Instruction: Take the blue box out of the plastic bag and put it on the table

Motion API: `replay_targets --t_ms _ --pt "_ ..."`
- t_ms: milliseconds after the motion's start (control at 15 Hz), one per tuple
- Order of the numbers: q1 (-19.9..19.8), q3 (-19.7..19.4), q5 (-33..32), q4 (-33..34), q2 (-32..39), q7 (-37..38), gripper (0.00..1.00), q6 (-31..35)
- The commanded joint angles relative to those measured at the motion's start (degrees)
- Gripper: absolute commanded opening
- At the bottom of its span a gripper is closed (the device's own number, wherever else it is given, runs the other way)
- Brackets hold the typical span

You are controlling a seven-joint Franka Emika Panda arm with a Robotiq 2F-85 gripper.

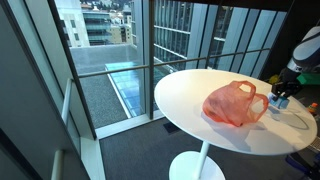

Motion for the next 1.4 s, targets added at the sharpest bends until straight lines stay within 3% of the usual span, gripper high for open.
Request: replay_targets --t_ms 0,133,200,267,400,600,933,1333 --pt "-1.47 0.39 1.48 3.42 4.19 -1.49 0.18 0.48" --pt "-1.43 0.14 0.75 4.35 5.85 -0.66 0.18 0.73" --pt "-1.43 0.13 0.61 4.76 6.48 -0.49 0.30 0.71" --pt "-1.37 0.07 0.38 4.99 6.84 -0.36 0.68 0.79" --pt "-1.11 -0.02 -0.07 5.01 6.64 -0.31 0.75 0.77" --pt "-0.38 -0.13 -0.97 3.95 4.27 -0.39 0.98 -0.55" --pt "1.87 0.36 -2.86 3.01 -0.85 -0.96 1.00 -5.42" --pt "4.20 2.42 -4.86 3.03 -8.40 -5.16 1.00 -16.83"
